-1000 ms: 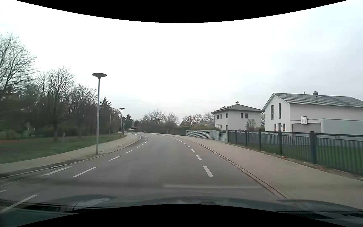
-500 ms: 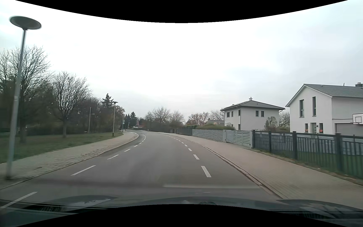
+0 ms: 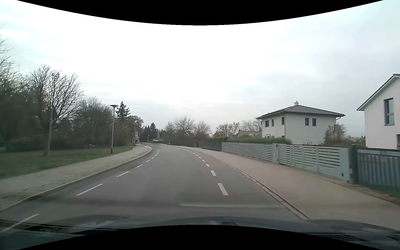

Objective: Follow the waypoints while adhering to traffic rules and regulations

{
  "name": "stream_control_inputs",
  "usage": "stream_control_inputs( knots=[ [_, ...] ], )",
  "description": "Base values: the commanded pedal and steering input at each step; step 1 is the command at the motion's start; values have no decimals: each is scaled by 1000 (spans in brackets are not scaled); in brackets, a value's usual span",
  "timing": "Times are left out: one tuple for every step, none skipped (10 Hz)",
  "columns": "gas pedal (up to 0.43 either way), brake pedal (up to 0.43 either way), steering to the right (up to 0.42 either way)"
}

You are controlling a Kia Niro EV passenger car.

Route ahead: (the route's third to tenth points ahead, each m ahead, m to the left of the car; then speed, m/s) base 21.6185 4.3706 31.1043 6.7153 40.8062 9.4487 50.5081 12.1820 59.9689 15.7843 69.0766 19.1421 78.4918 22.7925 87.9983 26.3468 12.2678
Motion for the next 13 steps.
stream_control_inputs(
  knots=[
    [189, 0, -37],
    [189, 0, -38],
    [189, 0, -39],
    [189, 0, -40],
    [189, 0, -40],
    [189, 0, -40],
    [189, 0, -40],
    [189, 0, -40],
    [189, 0, -40],
    [189, 0, -40],
    [189, 0, -40],
    [189, 0, -40],
    [189, 0, -40]
  ],
)
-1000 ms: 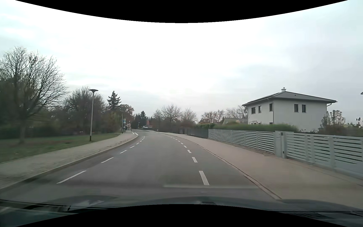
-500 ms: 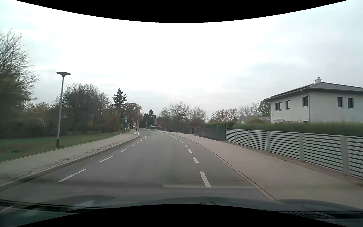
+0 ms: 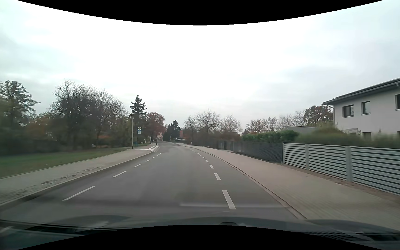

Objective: Follow the waypoints while adhering to traffic rules and regulations

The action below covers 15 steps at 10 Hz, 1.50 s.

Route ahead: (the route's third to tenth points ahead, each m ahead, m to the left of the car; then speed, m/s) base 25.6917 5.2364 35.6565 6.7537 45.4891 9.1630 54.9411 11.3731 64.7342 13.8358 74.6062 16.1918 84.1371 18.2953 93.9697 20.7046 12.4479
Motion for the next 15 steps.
stream_control_inputs(
  knots=[
    [189, 0, -40],
    [189, 0, -40],
    [189, 0, -39],
    [189, 0, -38],
    [189, 0, -38],
    [189, 0, -36],
    [189, 0, -35],
    [189, 0, -33],
    [189, 0, -32],
    [189, 0, -30],
    [177, 0, -28],
    [177, 0, -27],
    [177, 0, -27],
    [177, 0, -26],
    [169, 0, -27]
  ],
)
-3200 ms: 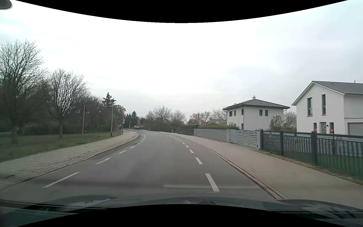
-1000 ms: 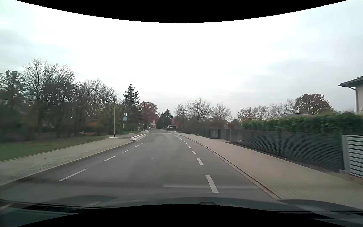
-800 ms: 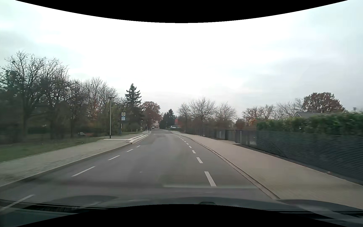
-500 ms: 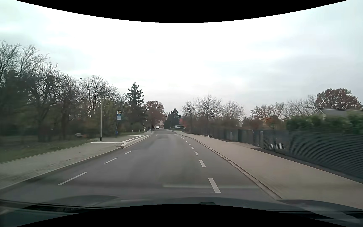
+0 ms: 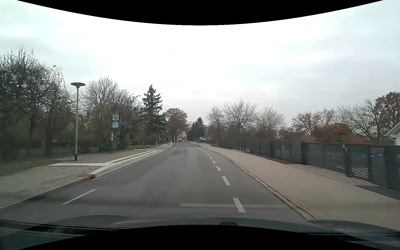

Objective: Follow the waypoints while adhering to traffic rules and regulations

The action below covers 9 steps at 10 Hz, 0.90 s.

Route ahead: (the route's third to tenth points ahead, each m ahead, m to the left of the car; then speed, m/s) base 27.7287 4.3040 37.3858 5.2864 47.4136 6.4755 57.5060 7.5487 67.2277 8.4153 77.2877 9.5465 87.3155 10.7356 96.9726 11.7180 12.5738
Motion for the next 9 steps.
stream_control_inputs(
  knots=[
    [169, 0, -26],
    [169, 0, -26],
    [157, 0, -26],
    [157, 0, -24],
    [150, 0, -24],
    [138, 0, -23],
    [130, 0, -20],
    [118, 0, -18],
    [118, 0, -18]
  ],
)
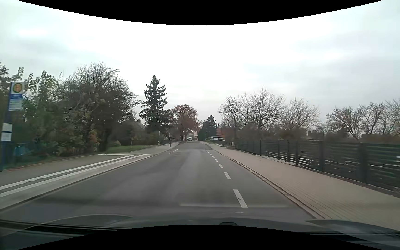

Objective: Follow the waypoints while adhering to traffic rules and regulations

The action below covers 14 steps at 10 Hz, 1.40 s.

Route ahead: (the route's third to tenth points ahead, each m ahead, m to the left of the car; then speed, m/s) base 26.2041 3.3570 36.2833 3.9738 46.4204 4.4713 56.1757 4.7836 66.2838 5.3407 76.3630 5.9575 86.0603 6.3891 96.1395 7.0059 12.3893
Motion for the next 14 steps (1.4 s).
stream_control_inputs(
  knots=[
    [118, 0, -18],
    [118, 0, -18],
    [118, 0, -18],
    [118, 0, -18],
    [118, 0, -18],
    [118, 0, -18],
    [118, 0, -18],
    [118, 0, -17],
    [118, 0, -16],
    [118, 0, -16],
    [130, 0, -13],
    [130, 0, -10],
    [130, 0, -9],
    [130, 0, -9]
  ],
)
